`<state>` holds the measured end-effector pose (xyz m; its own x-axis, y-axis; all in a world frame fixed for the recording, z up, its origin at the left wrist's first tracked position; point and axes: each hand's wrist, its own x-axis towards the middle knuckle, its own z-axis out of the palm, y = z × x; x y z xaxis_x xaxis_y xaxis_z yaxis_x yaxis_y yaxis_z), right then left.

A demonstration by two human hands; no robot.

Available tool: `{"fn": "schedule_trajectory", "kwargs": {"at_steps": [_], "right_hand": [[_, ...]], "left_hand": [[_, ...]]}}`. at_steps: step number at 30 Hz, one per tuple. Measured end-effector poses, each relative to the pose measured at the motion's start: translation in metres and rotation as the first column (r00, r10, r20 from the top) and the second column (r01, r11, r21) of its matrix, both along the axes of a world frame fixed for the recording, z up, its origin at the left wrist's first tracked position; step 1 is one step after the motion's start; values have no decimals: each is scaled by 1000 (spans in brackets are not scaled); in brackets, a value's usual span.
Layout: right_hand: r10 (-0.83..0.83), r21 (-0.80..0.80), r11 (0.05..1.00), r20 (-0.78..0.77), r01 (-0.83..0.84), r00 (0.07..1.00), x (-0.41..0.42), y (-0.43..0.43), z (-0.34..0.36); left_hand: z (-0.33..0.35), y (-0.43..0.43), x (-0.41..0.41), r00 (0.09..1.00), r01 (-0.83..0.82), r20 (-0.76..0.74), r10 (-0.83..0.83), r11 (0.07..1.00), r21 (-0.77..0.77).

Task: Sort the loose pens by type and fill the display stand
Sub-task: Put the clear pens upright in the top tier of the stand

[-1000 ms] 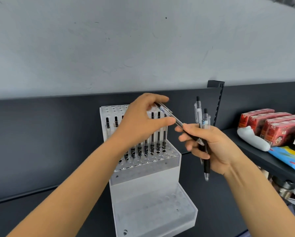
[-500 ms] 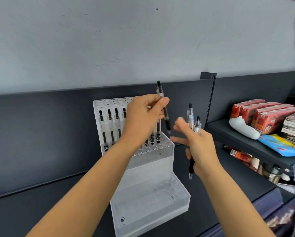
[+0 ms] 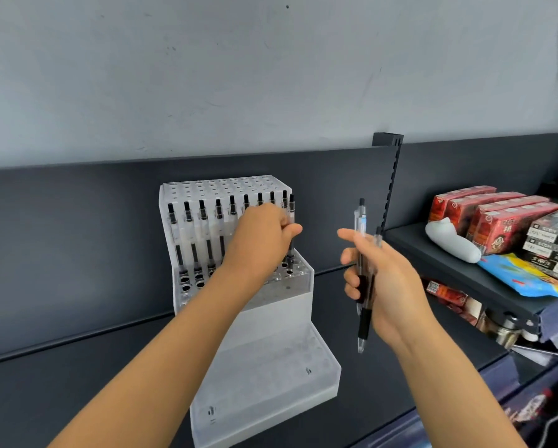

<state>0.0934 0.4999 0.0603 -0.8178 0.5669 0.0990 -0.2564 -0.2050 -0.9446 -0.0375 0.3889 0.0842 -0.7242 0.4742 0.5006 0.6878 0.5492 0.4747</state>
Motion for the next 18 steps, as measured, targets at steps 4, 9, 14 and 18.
{"fn": "schedule_trajectory", "kwargs": {"at_steps": [4,9,14,18], "right_hand": [[76,-12,997,9,-76,997,-1,-6,2],[159,-138,977,-19,-160,987,-9,-16,14],[365,-97,924,-64,-369,929,-14,-23,34],[416,81,906,7,-415,909,-13,-21,36]], "left_hand": [[7,-10,9,990,-96,-111,86,991,-88],[17,-29,39,937,253,201,-285,952,170],[28,-36,43,880,339,226,-419,885,320],[41,-47,40,763,446,373,-527,848,287]]}}
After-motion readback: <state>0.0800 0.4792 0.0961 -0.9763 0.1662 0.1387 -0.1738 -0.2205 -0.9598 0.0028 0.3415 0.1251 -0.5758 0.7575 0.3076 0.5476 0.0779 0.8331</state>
